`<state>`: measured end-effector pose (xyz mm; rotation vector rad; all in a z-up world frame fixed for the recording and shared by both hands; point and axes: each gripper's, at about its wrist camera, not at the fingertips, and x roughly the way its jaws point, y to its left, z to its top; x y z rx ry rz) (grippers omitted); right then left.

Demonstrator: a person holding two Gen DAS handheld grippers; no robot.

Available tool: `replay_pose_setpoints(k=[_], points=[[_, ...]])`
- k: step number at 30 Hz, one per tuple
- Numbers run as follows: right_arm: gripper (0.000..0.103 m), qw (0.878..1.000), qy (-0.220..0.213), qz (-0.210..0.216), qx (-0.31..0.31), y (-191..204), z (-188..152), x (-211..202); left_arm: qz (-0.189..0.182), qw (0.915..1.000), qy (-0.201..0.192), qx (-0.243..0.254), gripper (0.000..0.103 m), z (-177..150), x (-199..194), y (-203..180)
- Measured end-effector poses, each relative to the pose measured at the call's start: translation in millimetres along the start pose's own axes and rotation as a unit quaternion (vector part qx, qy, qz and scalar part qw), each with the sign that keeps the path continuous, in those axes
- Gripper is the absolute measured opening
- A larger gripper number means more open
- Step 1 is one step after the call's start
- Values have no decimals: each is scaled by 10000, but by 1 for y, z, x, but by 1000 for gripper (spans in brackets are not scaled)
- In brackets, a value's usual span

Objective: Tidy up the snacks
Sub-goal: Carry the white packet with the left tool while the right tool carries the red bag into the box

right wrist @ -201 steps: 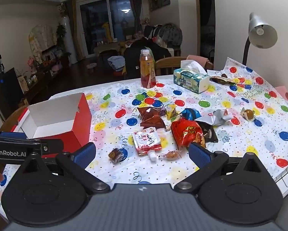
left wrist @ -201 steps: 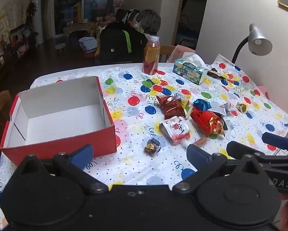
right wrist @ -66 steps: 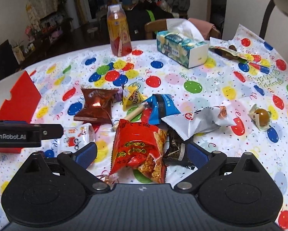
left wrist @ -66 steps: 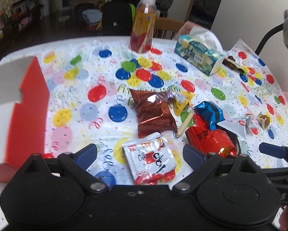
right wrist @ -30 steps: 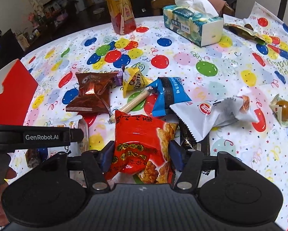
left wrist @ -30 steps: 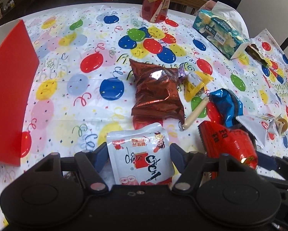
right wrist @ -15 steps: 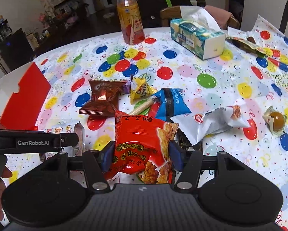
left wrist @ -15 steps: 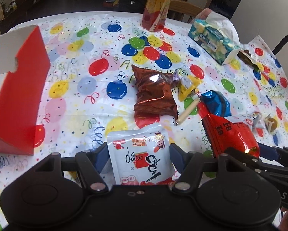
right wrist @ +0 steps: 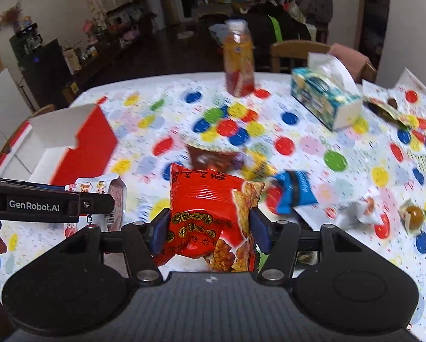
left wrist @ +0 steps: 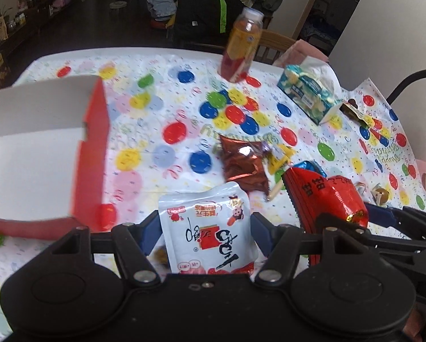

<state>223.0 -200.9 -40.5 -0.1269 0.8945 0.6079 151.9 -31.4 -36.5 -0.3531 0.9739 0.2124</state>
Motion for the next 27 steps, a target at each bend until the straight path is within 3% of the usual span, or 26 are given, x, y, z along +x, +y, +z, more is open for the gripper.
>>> replay_pose_setpoints(k=[8,18,27], points=[[58,9990,-254,262,-269,79,26,-5,-85,9998,-150,-40,65,16,-42,58],[58,9949,-398,558,-738,175,56,21,451,9976,-461,-237,65,40,-75,148],[59,9906,-284,712,-1129,242,71,61,761,9954,-448,-381,65,63,-68,217]])
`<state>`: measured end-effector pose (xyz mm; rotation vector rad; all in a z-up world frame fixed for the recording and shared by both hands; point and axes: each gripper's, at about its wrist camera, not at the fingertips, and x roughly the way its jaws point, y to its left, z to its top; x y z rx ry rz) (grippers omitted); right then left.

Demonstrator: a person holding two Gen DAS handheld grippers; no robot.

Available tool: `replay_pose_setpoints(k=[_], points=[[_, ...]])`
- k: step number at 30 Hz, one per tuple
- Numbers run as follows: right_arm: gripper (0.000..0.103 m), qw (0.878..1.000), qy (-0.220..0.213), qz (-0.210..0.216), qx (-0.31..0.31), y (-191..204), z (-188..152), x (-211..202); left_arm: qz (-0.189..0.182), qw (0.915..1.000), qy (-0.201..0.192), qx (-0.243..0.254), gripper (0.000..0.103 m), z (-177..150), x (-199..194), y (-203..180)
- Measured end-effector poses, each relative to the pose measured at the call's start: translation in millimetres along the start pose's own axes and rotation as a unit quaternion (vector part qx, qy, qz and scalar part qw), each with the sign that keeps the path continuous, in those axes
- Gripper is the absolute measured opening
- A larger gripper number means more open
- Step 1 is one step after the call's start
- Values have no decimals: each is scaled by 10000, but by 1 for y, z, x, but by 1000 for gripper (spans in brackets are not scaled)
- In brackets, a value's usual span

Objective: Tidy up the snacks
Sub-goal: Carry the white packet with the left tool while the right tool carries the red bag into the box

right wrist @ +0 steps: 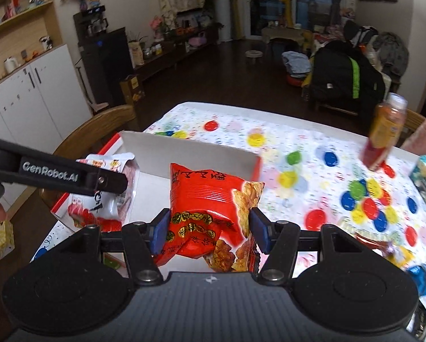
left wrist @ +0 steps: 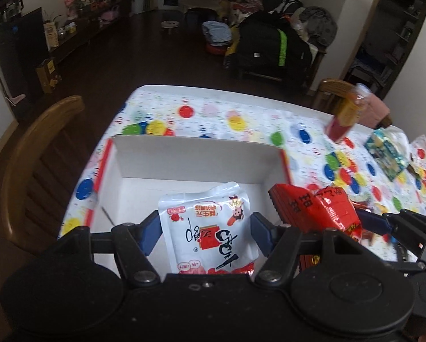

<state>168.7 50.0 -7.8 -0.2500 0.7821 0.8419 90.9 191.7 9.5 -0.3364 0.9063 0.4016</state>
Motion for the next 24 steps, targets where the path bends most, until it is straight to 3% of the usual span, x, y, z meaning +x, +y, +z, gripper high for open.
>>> replay_pose_setpoints(k=[11,24], points=[[59,9983,512,-22,-290,34,4,75,287,9993,241,57,65,8,62,41],[59,9937,1002,-178,-468,43,-9,116,278,9972,644,258,65,-9,111,43]])
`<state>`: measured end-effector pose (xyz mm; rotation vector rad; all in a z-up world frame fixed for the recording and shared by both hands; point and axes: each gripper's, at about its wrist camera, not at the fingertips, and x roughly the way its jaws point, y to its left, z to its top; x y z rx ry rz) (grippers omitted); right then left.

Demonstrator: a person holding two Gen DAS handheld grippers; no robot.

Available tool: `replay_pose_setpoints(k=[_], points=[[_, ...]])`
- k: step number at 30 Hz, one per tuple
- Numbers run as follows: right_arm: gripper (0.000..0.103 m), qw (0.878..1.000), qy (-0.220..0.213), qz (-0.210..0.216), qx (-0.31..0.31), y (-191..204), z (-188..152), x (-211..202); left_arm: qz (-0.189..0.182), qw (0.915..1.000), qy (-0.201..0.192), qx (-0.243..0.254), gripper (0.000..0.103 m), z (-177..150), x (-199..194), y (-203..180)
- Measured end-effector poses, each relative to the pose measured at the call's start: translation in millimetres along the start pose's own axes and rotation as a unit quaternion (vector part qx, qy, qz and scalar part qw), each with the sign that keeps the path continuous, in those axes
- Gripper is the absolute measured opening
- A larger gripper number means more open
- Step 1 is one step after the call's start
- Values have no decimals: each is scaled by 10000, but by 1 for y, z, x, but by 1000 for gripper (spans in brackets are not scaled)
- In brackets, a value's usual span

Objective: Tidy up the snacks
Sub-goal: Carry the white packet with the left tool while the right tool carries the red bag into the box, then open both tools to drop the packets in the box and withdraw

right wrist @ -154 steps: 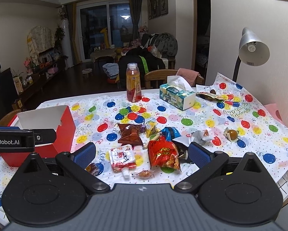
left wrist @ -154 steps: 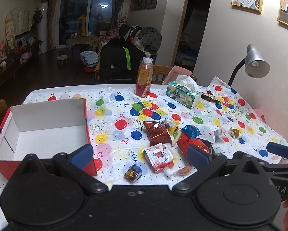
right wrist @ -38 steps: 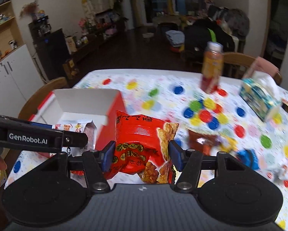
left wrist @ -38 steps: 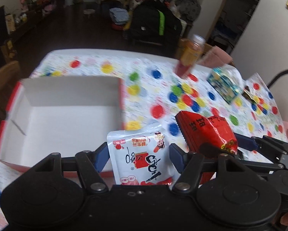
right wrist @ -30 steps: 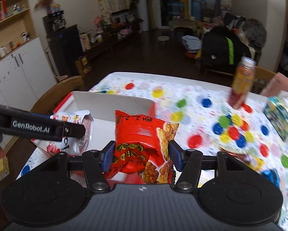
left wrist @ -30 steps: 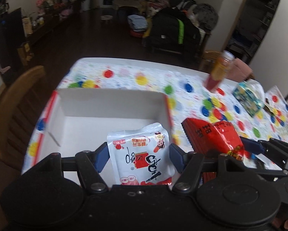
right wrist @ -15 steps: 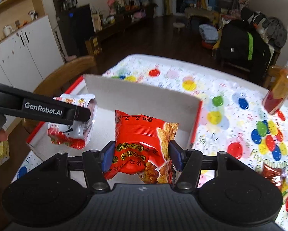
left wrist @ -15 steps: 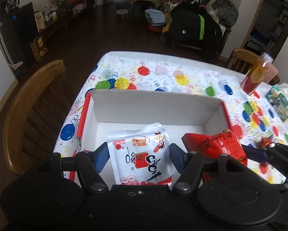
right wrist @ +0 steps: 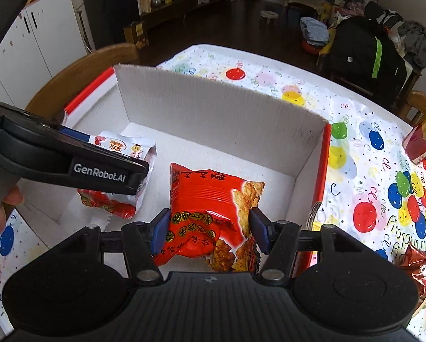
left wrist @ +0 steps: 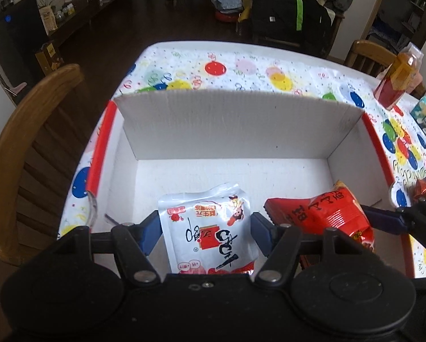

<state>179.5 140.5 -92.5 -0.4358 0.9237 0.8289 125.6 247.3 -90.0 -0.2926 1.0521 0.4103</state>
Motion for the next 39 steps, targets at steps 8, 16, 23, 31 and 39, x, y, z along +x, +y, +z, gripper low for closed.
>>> replay_pose_setpoints(k=[8,16,23,31,39], points=[[60,9998,186,-61,7,0,-3,11,-24,9998,206,84,65,-6,15,-3],[61,9997,241,-75,-15,2,-6,13,31,9990,435,114,65,-11,26,-2],[64,9998,186,-86,-82,4,-8,8,120,9983,559,66,67,-15,28,0],[68,10000,-8,-44,31,-2,-10,-10,15,9994,344,-15,75,-15,9,3],[69,9991,-284,102,295,-15,-15,-46,-156,9998,-18,97,80,-21,-27,-5]])
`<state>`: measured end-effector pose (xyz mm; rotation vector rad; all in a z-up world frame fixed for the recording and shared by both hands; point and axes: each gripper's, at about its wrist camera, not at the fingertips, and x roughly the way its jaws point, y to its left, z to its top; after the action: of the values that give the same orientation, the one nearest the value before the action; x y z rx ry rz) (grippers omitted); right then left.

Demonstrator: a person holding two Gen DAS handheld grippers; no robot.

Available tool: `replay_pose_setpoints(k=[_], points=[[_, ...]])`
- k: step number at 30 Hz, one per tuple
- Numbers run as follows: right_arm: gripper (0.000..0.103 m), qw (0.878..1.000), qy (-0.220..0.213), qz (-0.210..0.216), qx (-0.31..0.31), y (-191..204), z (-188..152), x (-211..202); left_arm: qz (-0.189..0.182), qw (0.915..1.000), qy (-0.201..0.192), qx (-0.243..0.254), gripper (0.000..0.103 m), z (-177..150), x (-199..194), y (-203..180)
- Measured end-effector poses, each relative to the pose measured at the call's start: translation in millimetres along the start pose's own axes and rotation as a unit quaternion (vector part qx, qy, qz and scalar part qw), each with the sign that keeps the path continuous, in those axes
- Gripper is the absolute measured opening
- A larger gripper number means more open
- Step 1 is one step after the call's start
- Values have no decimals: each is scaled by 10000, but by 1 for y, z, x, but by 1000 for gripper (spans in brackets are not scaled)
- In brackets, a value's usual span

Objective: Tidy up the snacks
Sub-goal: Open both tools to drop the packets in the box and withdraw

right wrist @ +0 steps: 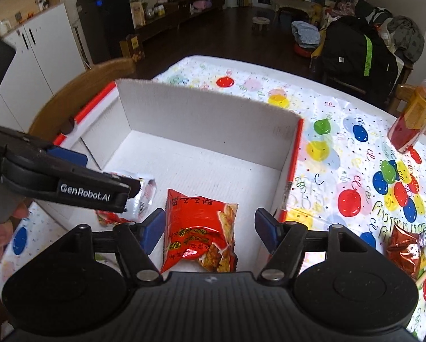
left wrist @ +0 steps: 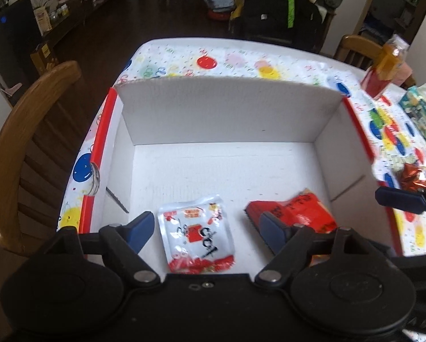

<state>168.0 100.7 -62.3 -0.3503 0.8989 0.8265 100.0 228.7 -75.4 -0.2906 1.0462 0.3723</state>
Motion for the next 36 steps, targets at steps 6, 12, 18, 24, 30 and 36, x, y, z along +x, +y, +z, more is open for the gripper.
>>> replay_pose_setpoints(k=[6,12,18,24,30,36], points=[[73,9993,-300,61,228,-11,-5,-35,-166,9993,-292,170,80,-8,-28,-11],[73,9971,-585,66,477,-26,-13,-69,-311,9971,-595,370,81,-13,-57,-26],[74,9943,-830,3,668,-42,-28,-101,-500,9930,-883,600,81,-19,-82,-43],[81,9905,-1075,-129,851,-60,-49,-134,-704,9847,-1213,1030,85,-27,-106,-69],[86,9849,-1304,-484,1030,-87,-79,-168,-1039,9755,-1415,1325,91,-36,-117,-99],[86,9779,-1308,-829,1403,-122,-112,-185,-1260,9694,-1463,1516,99,-47,-112,-132]])
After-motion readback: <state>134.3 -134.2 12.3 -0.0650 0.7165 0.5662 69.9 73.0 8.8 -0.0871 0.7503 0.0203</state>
